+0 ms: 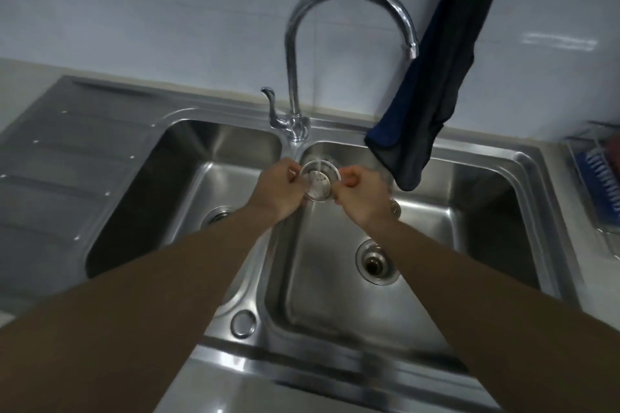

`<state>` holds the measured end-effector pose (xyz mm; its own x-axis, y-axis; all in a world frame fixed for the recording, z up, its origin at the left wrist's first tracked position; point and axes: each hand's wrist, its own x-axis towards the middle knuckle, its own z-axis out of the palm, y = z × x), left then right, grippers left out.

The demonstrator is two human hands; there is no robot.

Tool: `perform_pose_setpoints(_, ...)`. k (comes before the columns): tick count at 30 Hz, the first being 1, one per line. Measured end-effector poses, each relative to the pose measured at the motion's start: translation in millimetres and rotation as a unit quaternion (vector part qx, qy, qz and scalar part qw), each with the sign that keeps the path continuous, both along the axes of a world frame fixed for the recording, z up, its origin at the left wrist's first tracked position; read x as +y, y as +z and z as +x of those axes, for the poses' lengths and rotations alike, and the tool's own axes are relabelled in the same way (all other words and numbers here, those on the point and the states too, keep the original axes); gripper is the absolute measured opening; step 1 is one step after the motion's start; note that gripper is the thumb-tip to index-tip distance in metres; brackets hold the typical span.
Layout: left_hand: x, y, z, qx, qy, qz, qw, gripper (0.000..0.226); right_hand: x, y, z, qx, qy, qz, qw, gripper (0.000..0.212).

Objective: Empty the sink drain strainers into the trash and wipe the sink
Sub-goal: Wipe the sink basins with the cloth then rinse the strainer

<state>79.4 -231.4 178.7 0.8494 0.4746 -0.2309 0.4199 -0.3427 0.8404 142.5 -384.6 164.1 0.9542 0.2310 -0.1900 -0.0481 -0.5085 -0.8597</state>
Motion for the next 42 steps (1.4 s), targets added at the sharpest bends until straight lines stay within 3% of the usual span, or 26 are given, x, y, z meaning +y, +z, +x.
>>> perform_pose_setpoints(6, 67, 17, -33, -0.013, 0.082, 0.027, 0.996, 0.015, 85, 10, -1, -0.034, 0.103, -0.007, 0.994, 0.005)
perform_pose_setpoints(14, 141, -38, -73, 0.081, 0.166, 0.010, 0.983, 0.022, 188, -27, -13, -0.055, 0.281, -0.202, 0.937, 0.023)
perform_pose_setpoints(21, 165, -106, -93, 0.154, 0.185, -0.027, 0.970, 0.018, 235, -95, -28, -0.004, 0.348, -0.322, 0.880, 0.029)
perform_pose_setpoints(30, 169, -148, -103, 0.239, 0.152, -0.027, 0.959, 0.027, 250, -133, -37, 0.035, 0.393, -0.373, 0.840, 0.032)
perform_pose_setpoints(35, 170, -140, -100, 0.235, 0.147, -0.007, 0.961, 0.029, 245, -126, -33, 0.023, 0.393, -0.363, 0.845, 0.045)
perform_pose_setpoints(42, 155, -98, -82, 0.213, 0.113, 0.043, 0.970, 0.033, 220, -77, -12, -0.064, 0.352, -0.256, 0.898, 0.036)
